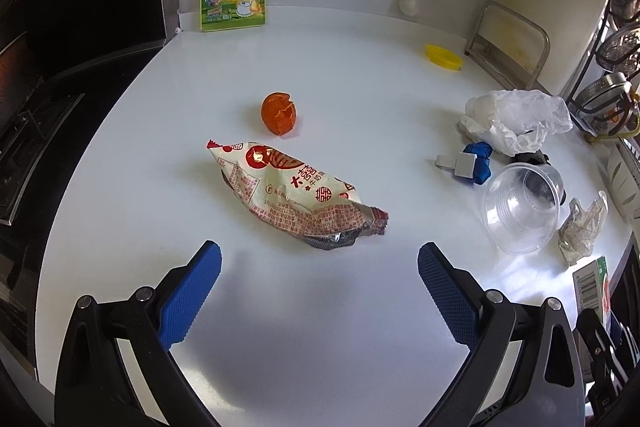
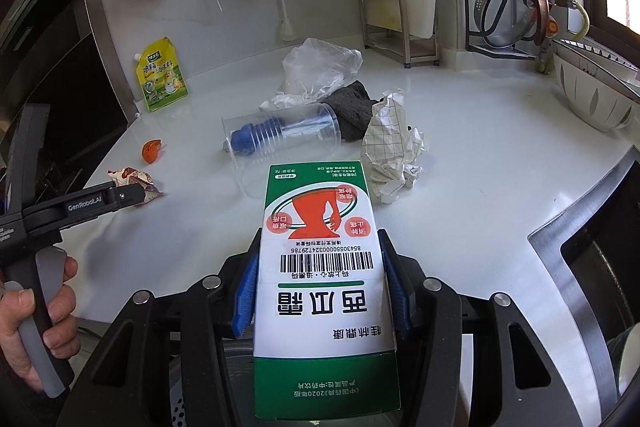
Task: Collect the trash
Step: 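Lift the carton with the right tool while the left tool grasps the snack wrapper, then carry the wrapper and carton over the basket with both tools and open them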
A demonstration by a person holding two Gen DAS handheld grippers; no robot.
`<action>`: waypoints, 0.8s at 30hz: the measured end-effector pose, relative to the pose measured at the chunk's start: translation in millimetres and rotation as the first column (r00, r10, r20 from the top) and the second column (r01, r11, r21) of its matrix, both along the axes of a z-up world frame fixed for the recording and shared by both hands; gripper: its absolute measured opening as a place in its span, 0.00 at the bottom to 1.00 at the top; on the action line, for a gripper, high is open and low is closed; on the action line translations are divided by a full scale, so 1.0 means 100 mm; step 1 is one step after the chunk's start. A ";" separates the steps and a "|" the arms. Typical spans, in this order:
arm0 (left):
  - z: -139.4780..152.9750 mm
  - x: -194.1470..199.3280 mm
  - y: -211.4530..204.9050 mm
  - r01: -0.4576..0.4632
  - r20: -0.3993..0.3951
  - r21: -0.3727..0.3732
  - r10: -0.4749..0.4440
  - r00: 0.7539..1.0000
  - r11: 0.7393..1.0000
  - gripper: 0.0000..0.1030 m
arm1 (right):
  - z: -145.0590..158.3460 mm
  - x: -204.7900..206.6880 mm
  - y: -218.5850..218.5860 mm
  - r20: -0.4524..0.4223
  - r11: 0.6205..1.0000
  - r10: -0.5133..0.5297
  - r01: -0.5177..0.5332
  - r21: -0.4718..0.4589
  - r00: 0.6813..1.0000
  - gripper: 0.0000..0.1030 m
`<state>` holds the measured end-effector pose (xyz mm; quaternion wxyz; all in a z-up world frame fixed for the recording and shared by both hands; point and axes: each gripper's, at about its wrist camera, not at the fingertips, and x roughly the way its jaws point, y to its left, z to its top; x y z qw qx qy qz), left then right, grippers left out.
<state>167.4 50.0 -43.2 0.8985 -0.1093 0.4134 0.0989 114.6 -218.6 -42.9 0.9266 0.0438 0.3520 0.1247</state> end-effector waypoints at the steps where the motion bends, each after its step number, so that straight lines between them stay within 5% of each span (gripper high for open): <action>1: -0.01 0.05 0.00 -0.015 -0.004 -0.005 0.015 1.000 1.000 0.94 | -0.01 0.00 0.00 -0.002 1.000 0.002 -0.002 0.002 1.000 0.50; 10: -0.17 0.36 0.07 -0.103 -0.050 -0.016 0.102 0.994 0.995 0.90 | -0.06 0.00 0.00 -0.013 1.000 0.003 -0.003 0.022 1.000 0.50; 15: -0.13 0.34 0.06 -0.066 -0.035 0.005 0.066 0.997 0.998 0.61 | -0.07 0.00 -0.01 -0.018 1.000 0.002 -0.002 0.026 1.000 0.50; 17: -0.11 0.31 0.06 -0.035 -0.030 -0.007 0.035 0.999 0.999 0.37 | -0.08 -0.01 0.00 -0.017 1.000 -0.001 0.001 0.021 1.000 0.50; 24: 0.00 -0.03 0.01 0.077 0.017 0.021 -0.077 0.997 0.997 0.26 | -0.06 -0.14 -0.02 -0.012 0.999 -0.017 0.017 0.036 1.000 0.50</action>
